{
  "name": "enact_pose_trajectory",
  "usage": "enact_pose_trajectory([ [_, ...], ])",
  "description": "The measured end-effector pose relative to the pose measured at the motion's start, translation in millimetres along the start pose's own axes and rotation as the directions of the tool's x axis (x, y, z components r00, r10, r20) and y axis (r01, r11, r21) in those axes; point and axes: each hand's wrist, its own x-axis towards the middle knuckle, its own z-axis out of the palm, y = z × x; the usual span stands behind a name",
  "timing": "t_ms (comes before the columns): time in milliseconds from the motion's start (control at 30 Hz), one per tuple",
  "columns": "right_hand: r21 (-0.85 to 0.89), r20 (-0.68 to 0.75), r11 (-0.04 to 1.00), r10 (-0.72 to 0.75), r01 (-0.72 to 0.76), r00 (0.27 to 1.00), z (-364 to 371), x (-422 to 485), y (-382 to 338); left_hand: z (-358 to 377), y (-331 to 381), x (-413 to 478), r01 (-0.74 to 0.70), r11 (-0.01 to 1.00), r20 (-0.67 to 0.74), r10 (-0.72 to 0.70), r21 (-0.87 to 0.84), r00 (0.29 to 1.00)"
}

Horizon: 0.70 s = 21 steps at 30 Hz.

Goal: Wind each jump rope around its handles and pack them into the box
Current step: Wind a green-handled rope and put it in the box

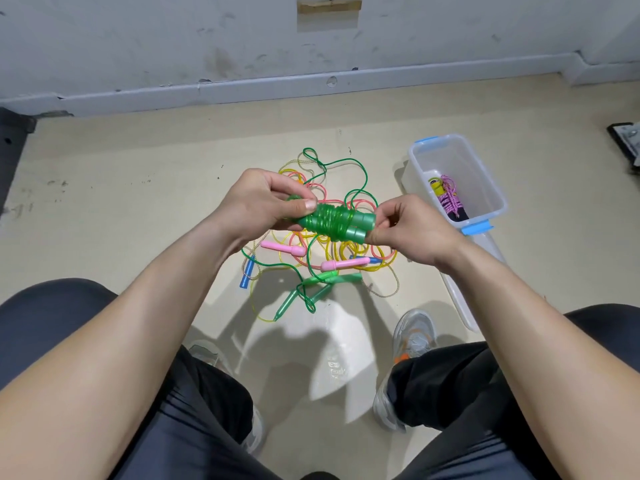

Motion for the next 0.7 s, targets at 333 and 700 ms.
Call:
enact_pose_trajectory([
  [333,0.471,0.197,0.835,0.216,-0.285,0.956,2.2,-2.0,-1.8,5.8,0.0,2.9,-0.099,0.984,-0.116,0.117,0.150,0.986],
  [700,0.600,-0.005,0.768,0.283,-0.223,0.959,15.2,3.3,-3.0,23.5,-10.2,-1.3,-0.200,0.927,-0.255,0.287,0.319,0.923],
])
